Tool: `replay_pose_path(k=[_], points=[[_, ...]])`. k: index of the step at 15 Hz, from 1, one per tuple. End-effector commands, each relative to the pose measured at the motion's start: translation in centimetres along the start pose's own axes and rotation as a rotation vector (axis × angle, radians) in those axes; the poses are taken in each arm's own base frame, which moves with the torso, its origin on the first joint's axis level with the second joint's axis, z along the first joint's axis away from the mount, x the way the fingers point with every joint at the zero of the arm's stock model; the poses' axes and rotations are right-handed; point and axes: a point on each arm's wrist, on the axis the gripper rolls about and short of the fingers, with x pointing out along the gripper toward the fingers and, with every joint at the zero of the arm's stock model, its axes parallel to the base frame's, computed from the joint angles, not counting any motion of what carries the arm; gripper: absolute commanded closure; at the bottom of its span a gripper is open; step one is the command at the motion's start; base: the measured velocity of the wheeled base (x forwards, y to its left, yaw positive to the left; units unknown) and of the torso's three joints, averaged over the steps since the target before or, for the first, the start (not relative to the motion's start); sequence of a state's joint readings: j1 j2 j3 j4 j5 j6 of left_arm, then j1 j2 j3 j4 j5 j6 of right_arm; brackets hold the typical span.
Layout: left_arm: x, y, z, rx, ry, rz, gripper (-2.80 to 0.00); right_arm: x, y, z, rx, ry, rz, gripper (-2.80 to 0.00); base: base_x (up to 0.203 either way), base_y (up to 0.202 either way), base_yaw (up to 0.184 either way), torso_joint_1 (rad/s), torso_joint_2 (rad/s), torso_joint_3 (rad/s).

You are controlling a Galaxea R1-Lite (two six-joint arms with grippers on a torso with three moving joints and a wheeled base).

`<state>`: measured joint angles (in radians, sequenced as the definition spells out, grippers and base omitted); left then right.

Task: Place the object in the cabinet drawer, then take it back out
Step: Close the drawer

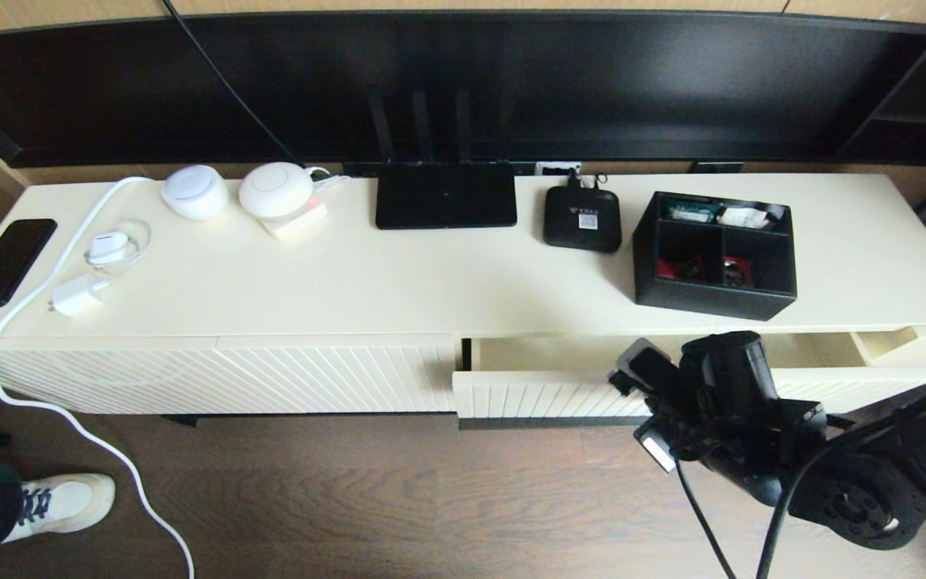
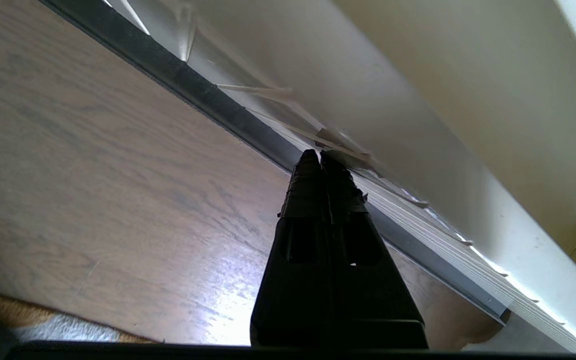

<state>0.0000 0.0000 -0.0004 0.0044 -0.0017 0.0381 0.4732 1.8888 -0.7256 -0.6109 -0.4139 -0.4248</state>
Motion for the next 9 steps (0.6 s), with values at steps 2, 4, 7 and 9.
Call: replay_pose_path(k=[2,4,7,9], points=[[0.0,0.0,0.0,0.0,0.002,0.0,0.0,1.0,0.0,0.2,0.003,0.002,-0.01,0.0,0.0,0.0,0.0,0.0,0.0,0.0],[0.0,0.0,0.0,0.0,0.001,0.0,0.0,1.5,-0.3,0.5,0.01,-0.004,-0.022,0.0,0.0,0.0,0.0,0.0,0.0,0.0],[0.0,0.0,0.0,0.0,0.002,0.0,0.0,2.0,-0.2,0.8,0.003,-0.008,-0.025,0.0,0.0,0.0,0.0,0.0,0.0,0.0],[0.0,0.0,0.0,0.0,0.001,0.0,0.0,2.5,0.0,0.8,-0.001,-0.001,-0.023,0.0,0.0,0.0,0.0,0.0,0.0,0.0]])
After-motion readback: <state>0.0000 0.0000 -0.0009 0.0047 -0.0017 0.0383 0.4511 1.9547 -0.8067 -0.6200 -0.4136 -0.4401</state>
